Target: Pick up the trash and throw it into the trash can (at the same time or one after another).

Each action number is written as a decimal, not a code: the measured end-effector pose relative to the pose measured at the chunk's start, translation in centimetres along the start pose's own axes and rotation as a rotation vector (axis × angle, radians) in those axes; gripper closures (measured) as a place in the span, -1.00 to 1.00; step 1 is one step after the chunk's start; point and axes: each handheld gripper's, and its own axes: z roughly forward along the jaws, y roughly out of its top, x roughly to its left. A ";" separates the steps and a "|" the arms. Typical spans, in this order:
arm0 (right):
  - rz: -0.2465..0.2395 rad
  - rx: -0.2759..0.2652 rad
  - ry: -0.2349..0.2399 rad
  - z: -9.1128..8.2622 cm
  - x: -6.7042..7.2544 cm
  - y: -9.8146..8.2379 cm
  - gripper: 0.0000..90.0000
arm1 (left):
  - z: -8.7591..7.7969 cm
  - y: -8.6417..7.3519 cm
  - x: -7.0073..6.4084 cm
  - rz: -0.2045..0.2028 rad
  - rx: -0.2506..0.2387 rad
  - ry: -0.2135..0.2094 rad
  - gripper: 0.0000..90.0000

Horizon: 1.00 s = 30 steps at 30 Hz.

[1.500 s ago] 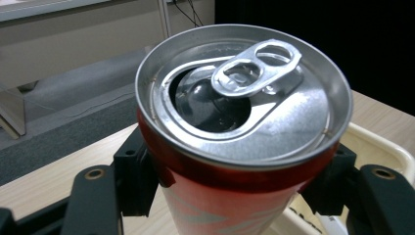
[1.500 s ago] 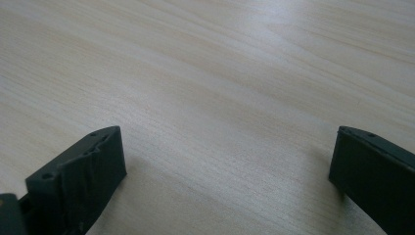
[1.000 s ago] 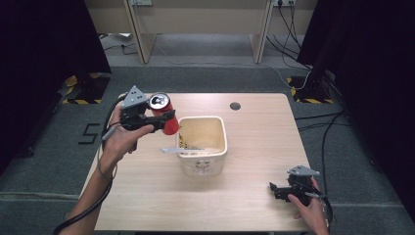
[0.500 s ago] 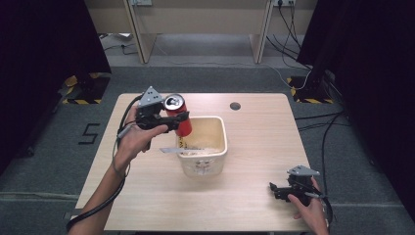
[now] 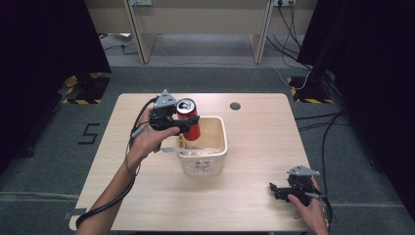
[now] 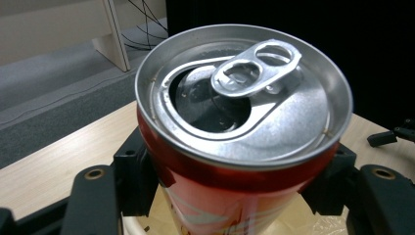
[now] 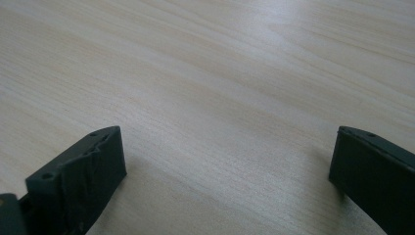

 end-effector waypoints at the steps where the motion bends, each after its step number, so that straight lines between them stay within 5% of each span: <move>1: 0.002 0.000 0.001 0.0 0.0 0.0 -0.99 | 0.1 0.0 0.0 0.001 0.002 -0.001 -0.26; 30: 0.002 0.001 0.001 0.0 0.0 0.0 -1.00 | 2.0 -1.8 0.9 -0.042 0.062 -0.030 -0.26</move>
